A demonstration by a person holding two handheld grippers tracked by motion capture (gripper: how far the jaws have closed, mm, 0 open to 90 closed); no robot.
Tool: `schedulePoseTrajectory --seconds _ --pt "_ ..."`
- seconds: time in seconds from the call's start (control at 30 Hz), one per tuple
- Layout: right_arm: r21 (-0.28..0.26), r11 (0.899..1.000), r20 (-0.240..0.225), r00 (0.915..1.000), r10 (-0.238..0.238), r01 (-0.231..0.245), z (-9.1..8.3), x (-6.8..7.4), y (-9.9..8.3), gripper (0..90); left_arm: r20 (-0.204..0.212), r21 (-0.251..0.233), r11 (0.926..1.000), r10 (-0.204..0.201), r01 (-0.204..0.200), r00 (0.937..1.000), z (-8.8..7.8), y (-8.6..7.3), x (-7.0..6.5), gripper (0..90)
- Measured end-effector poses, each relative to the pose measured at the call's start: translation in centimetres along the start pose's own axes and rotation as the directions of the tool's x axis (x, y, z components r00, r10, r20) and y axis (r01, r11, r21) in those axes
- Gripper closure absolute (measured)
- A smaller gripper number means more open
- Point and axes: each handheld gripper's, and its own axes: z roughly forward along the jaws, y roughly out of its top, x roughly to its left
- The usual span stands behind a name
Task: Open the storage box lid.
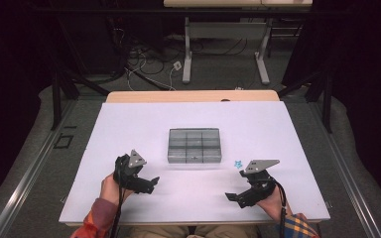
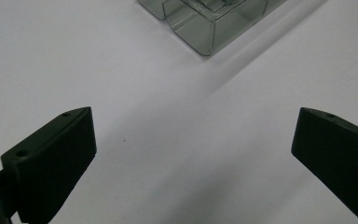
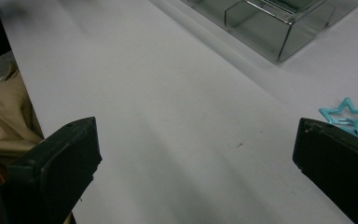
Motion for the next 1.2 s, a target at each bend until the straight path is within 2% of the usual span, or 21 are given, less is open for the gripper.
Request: schedulePoseTrajectory --seconds 0.07,0.1,0.4,0.53,0.63,0.73,0.83,1.2 --pt "-0.002 1.000 -0.002 1.0000 -0.003 0.002 0.5 0.0 0.1 0.2 -0.001 0.003 1.0000 0.006 -0.006 1.0000 0.0 -0.1 -0.1 0.0" --pt "0.017 1.000 -0.010 1.0000 0.002 -0.002 0.4 0.0 0.2 0.1 0.006 0.007 1.0000 0.000 0.000 1.0000 0.0 -0.1 -0.2 0.0" --pt "0.004 1.000 -0.023 0.9997 0.005 -0.005 1.6 0.2 1.0 0.4 0.018 0.001 1.0000 -0.009 0.009 0.9998 0.2 -0.3 -0.8 0.0" --pt "0.008 1.000 -0.033 0.9994 0.009 -0.009 2.3 0.4 1.5 1.4 0.016 0.002 1.0000 -0.002 0.002 0.9999 0.2 -0.3 -0.8 0.0" --pt "0.013 1.000 -0.037 0.9993 -0.006 0.006 2.8 0.7 1.9 2.5 0.018 0.000 1.0000 0.000 0.000 0.9998 0.3 -0.4 -0.6 0.0" --pt "0.019 1.000 -0.038 0.9992 -0.015 0.016 3.2 0.8 2.3 6.1 0.033 0.002 0.9999 -0.011 0.011 0.9994 0.4 -0.4 -0.4 0.0" --pt "0.014 1.000 -0.037 0.9992 -0.015 0.015 3.7 0.9 2.6 9.7 0.032 0.003 1.0000 -0.005 0.005 0.9995 0.6 -0.2 -0.3 0.0" --pt "0.013 1.000 0.006 0.9997 -0.026 0.025 5.6 1.6 3.8 23.2 0.044 -0.002 1.0000 0.006 -0.006 0.9990 1.2 0.4 -0.5 0.0"
